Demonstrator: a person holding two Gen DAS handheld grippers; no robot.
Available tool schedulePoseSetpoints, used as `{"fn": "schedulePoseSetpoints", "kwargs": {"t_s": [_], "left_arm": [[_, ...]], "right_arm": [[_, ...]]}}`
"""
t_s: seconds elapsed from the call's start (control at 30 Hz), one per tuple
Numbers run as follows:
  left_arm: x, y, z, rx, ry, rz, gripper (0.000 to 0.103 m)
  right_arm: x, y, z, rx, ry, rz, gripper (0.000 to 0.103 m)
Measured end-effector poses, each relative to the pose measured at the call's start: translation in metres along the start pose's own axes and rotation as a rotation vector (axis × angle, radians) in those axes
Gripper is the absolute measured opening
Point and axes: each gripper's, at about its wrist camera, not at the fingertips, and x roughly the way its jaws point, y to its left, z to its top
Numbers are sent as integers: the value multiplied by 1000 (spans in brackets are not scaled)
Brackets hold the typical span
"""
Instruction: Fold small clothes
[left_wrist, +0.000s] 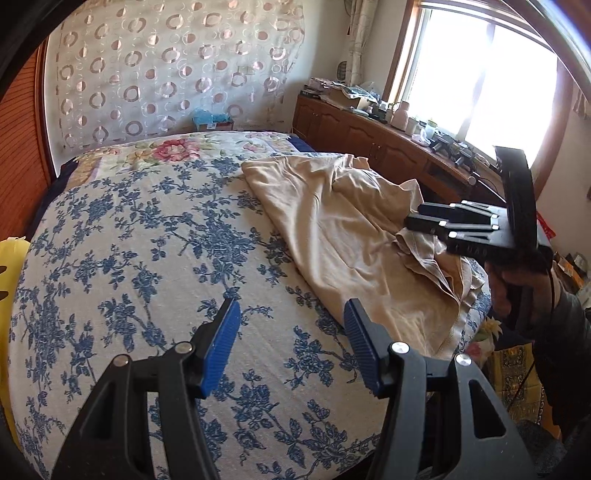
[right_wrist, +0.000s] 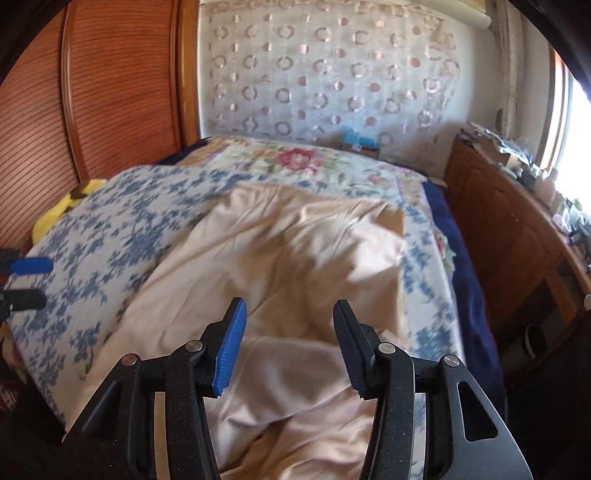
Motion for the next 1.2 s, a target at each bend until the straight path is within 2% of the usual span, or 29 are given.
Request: {"fn": "schedulePoseSetpoints", "kwargs": {"t_s": [0.13,0.2,0.27,0.3,0.33,0.37,0.47,0.67,0.8,0.9,0.97,1.03,1.1,1.13,1.2], "left_arm": [[5,-5,-3,7,15,-10,57],[6,-8,-4,16,20,-14,57],[6,-10,-5,18,22,-19,57],[6,-11,-5,20,23,-22,57],[7,-11,-5,21,24,-24,57],[7,-12,-5,20,26,-26,57],[10,-16,-6,24,33,-33,57],[13,-24,-6,39,38,-44,57],[17,-32,-7,49,46,-53,57],[20,-39,-7,59,51,-60,57],[22,-44,-6,69,55,-64,57],[24,-49,-6,77,57,-67,57],[27,-51,-5,80,59,-70,57],[29,-53,-5,79,63,-71,57],[35,-56,-4,79,71,-78,57]], "right_arm": [[18,12,-14,-23,46,6,50],[31,15,-22,-43,90,-33,49],[33,11,-30,-46,95,-62,47],[30,8,-36,-40,93,-68,40],[27,4,-39,-33,92,-57,20],[23,1,-43,-24,91,-37,9],[4,-10,-50,16,53,-18,5],[-57,-38,-62,115,-58,-47,5],[-77,-57,-81,154,-59,-110,5],[-79,-63,-94,182,-20,-94,7],[-79,-63,-99,174,3,-88,19],[-81,-64,-101,187,0,-115,27],[-87,-66,-99,209,-33,-107,33],[-90,-69,-98,217,-51,-116,39],[-93,-74,-95,227,-75,-125,42]]}}
